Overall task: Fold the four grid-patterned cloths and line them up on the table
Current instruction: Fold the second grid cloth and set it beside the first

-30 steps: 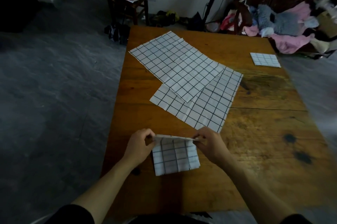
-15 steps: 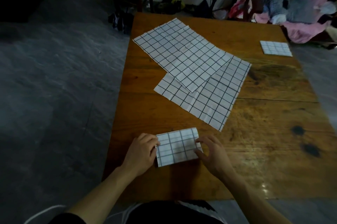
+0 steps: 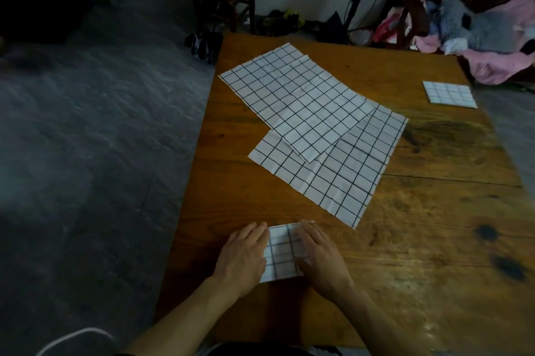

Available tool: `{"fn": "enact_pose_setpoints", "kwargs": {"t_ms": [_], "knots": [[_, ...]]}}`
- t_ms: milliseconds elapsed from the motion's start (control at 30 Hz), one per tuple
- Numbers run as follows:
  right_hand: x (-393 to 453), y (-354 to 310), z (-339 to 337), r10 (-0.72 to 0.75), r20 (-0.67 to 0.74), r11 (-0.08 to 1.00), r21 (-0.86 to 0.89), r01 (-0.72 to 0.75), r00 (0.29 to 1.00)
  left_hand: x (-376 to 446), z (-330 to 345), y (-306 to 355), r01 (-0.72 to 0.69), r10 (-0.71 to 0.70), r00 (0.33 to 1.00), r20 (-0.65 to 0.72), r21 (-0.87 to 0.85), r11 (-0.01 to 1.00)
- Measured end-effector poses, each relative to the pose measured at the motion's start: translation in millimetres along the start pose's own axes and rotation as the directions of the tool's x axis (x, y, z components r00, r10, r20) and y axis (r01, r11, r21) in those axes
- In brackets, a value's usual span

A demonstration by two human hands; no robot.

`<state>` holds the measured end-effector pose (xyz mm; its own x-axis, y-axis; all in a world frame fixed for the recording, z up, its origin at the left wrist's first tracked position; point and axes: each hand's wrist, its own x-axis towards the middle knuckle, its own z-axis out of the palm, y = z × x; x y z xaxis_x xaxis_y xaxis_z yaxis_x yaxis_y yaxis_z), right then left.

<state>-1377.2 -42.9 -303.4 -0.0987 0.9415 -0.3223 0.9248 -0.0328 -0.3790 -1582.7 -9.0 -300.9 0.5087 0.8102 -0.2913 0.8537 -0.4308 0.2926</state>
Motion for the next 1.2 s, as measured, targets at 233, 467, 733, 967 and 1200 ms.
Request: {"fn": "enact_pose_setpoints", "kwargs": {"t_ms": [233, 467, 733, 967, 1200], "knots": [[11.7, -10.7, 5.2, -0.122, 0.126, 0.986, -0.094, 0.134, 0.985, 1.5, 14.1, 10.0, -0.039, 0.038, 0.999, 0.039, 0.025, 0.999], [12.5, -6.2, 13.3, -0.141, 0.180, 0.972, -0.160, 0.171, 0.974, -1.6, 15.3, 6.3, -0.047, 0.046, 0.998, 0.039, 0.027, 0.999], [6.7, 18.5, 2.2, -0.076, 0.113, 0.977, -0.191, 0.096, 0.991, -19.7, 17.1, -12.0, 0.023, -0.025, 0.999, -0.033, -0.060, 0.998], [12.6, -2.1, -3.9, 0.008, 0.102, 0.979, -0.206, 0.014, 0.995, -15.3, 4.9, -7.2, 0.110, -0.113, 0.991, -0.066, -0.049, 0.993], [28.5, -24.4, -3.8, -0.086, 0.060, 0.970, -0.223, 0.097, 0.995, 8.4, -5.8, 6.8, 0.169, -0.168, 0.986, -0.019, 0.062, 0.984]]}}
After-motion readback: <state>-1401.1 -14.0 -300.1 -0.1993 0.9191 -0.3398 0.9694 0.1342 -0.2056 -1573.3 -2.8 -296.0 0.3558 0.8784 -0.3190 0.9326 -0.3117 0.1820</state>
